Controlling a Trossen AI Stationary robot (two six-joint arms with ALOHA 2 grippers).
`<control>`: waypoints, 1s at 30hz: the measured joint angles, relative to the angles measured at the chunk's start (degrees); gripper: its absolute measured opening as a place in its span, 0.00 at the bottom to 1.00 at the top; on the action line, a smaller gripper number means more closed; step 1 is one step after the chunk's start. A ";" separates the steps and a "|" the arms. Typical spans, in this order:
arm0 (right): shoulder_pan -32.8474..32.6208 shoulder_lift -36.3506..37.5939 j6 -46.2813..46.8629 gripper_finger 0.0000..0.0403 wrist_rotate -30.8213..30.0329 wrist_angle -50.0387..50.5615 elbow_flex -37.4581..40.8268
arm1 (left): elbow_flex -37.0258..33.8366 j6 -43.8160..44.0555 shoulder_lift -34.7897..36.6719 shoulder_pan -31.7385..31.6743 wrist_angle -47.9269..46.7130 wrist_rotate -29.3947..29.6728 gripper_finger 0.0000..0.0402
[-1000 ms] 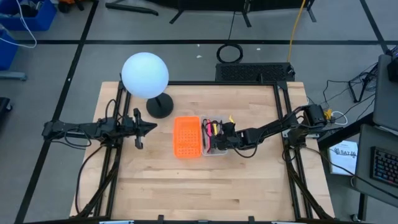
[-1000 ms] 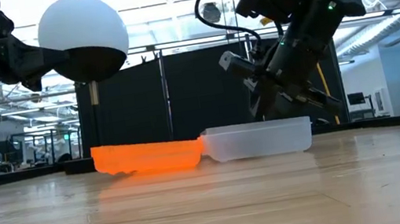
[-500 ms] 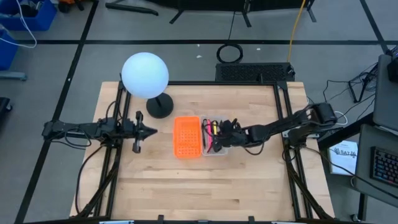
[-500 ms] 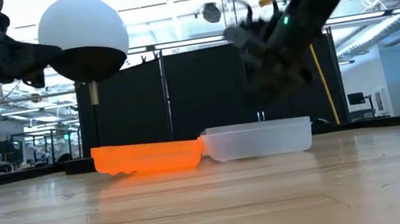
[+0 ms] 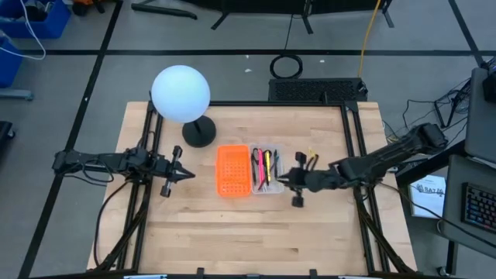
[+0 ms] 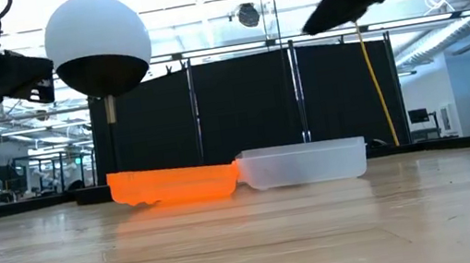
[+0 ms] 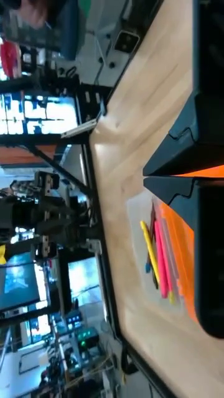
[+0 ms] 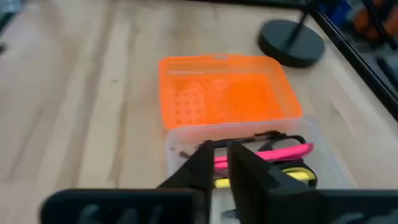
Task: Pick & place school supplies into a supply box
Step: Return to Home Position
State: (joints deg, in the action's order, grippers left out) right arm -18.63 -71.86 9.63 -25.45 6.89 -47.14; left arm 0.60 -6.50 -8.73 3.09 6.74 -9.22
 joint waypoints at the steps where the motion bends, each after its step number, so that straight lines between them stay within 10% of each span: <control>1: -0.83 1.33 -1.24 0.06 0.01 -0.83 1.33 | 0.00 0.21 0.00 0.06 0.11 -0.36 0.05; 8: -4.14 14.34 -5.38 0.02 0.13 -2.14 11.31 | 0.89 1.99 -0.03 1.95 -2.82 4.50 0.05; 20: -0.63 44.81 -14.46 0.00 2.99 -15.51 29.82 | 12.10 -19.83 0.01 3.63 -12.37 7.25 0.01; 30: 6.66 55.20 -11.41 0.00 8.01 -25.84 43.04 | 9.95 -15.40 0.26 -2.90 -10.42 4.53 0.01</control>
State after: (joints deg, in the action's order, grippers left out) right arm -11.97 -16.66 -1.78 -17.45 -18.95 -4.10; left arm 10.56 -21.90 -8.47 0.19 -3.67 -4.69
